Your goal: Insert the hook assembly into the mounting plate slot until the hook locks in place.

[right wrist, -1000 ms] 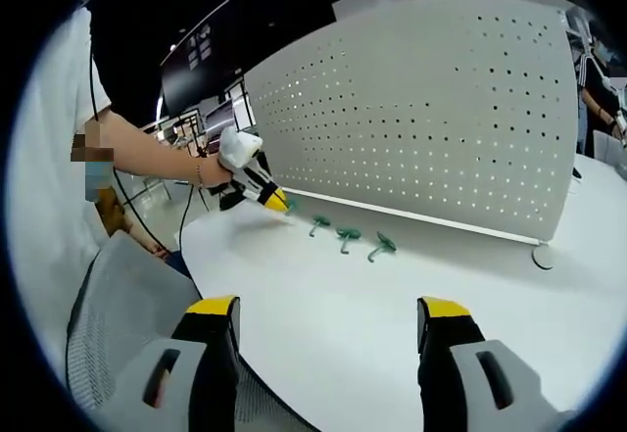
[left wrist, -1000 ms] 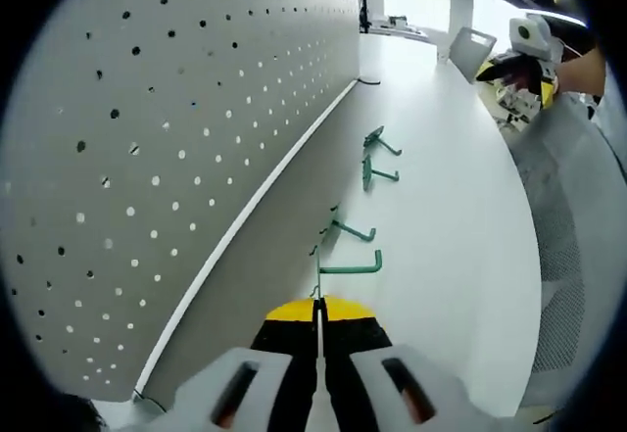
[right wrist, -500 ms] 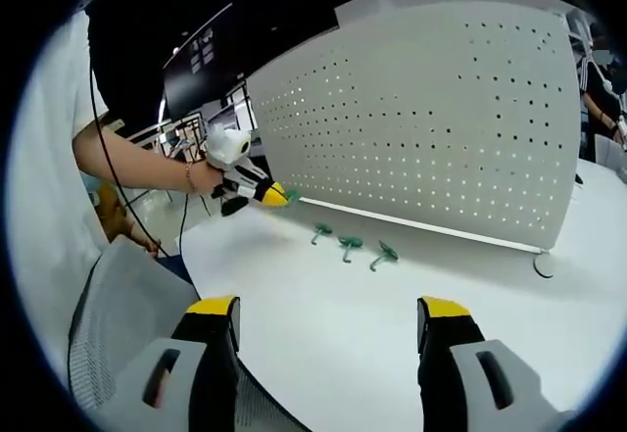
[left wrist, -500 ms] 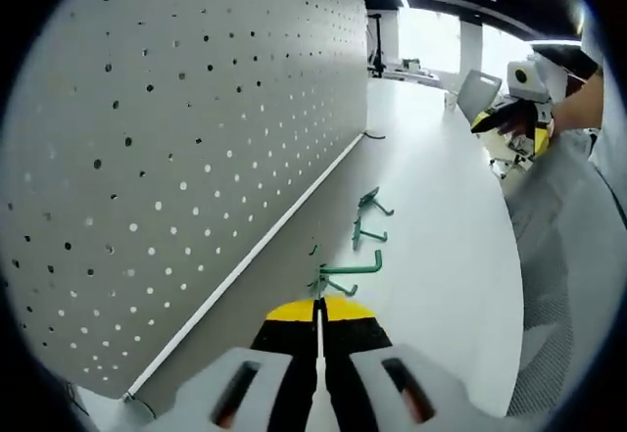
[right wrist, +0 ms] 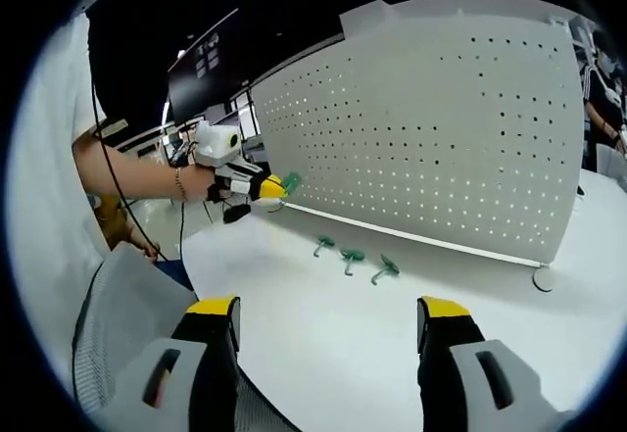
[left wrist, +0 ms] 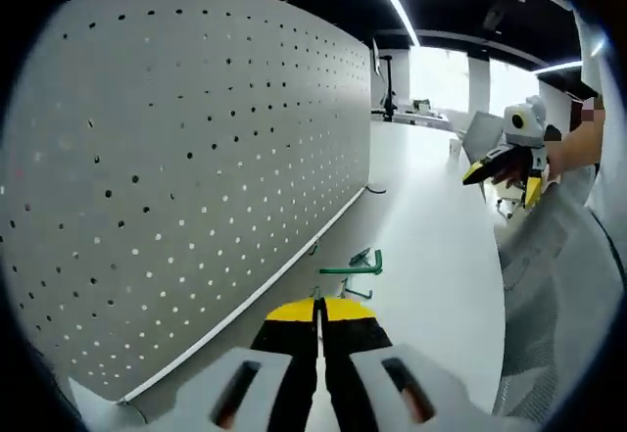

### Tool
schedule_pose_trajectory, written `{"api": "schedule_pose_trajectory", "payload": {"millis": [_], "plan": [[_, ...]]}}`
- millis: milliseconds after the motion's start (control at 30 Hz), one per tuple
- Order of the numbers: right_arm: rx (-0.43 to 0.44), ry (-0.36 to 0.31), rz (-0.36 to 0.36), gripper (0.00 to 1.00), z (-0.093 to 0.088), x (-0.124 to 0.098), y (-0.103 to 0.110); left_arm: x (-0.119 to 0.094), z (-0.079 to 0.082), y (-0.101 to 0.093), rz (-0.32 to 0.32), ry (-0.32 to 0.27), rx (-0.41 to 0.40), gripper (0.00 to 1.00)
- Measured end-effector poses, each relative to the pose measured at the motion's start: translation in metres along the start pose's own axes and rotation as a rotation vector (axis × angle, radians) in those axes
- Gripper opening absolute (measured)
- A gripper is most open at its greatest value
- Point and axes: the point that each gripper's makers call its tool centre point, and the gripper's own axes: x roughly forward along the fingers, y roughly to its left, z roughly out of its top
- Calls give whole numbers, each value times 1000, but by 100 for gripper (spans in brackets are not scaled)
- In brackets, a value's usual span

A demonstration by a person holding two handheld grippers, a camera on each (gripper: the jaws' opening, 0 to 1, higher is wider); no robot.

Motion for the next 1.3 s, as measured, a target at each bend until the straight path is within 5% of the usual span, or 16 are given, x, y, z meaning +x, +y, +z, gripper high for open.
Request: {"api": "schedule_pose_trajectory", "payload": {"millis": [600, 1100, 1200, 1300], "plan": [[-6, -33, 4, 71, 11, 0, 5, -32, 75, -33, 53, -274, -80, 1], [-14, -73, 16, 71, 26, 0, 13, -45, 92, -44, 86, -329, -75, 1], [-51, -113, 30, 69, 40, 0, 19, -45, 91, -46, 85, -331, -78, 1], [-30, -269, 72, 68, 71, -4, 31, -43, 90, -47, 87, -329, -73, 1]]}}
